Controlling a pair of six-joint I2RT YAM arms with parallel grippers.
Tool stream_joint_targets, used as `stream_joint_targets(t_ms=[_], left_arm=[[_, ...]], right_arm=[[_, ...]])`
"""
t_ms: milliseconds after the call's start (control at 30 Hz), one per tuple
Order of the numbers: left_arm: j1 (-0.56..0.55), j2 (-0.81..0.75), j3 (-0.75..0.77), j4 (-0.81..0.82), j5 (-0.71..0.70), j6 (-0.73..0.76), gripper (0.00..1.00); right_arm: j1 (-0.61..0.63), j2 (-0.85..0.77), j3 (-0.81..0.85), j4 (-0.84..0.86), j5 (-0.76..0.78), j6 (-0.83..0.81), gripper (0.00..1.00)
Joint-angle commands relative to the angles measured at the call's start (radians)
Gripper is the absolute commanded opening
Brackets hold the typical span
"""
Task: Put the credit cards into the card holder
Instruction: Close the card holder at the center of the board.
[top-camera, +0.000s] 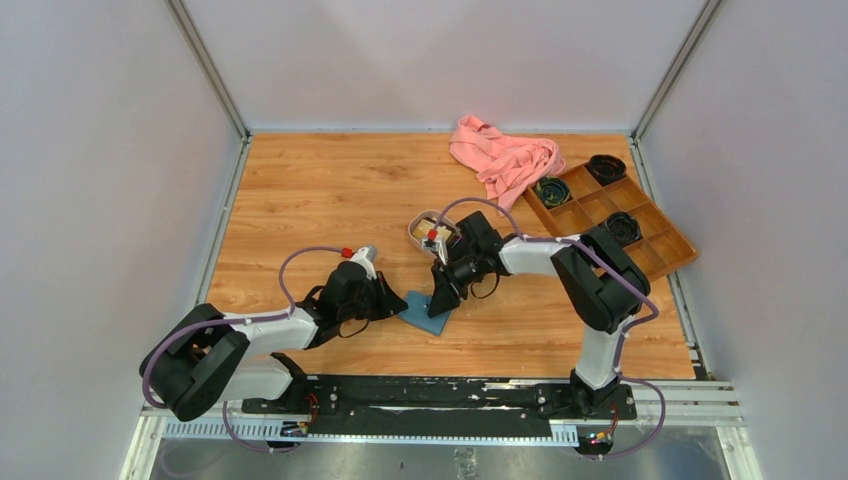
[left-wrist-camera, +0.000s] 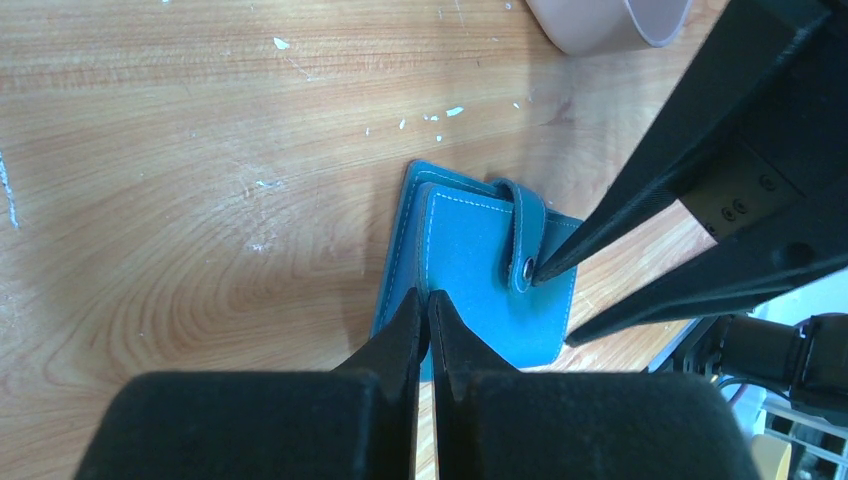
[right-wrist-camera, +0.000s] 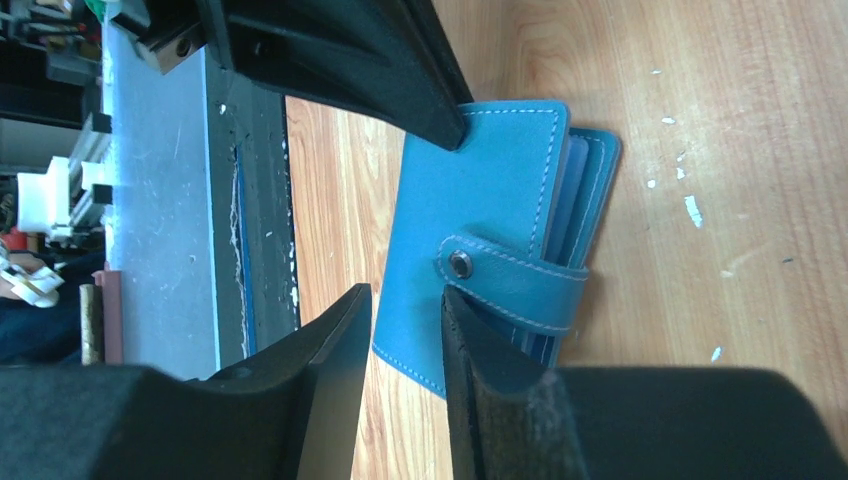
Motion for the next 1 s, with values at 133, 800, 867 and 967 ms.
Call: stream_joint_targets(t_ms=[133,800,867,967], left_arm=[[-0.002,-0.013,0.013,-0.043,-0.039,0.025,0.09],[-0.002,0.027,0.043,-0.043,-0.021,0.031,0.11],[-0.002,0.027,0.044,-0.043,-0.021,0.033,0.11],[-0.002,0.029,0.046,-0.043,-0.018,0.034,0.11]], right_arm=[[-0.017,-0.103,0.035,-0.185,-0.026,-0.213,0.37],[0.193,-0.198,0.098,-0.227,0.52,-0.417,0.51],[0.215,-0.202,0.095,-0.226,0.563,-0.44,0.52],[0.228,-0.196,0.093,-0.224,0.605,-0.464,0.53]])
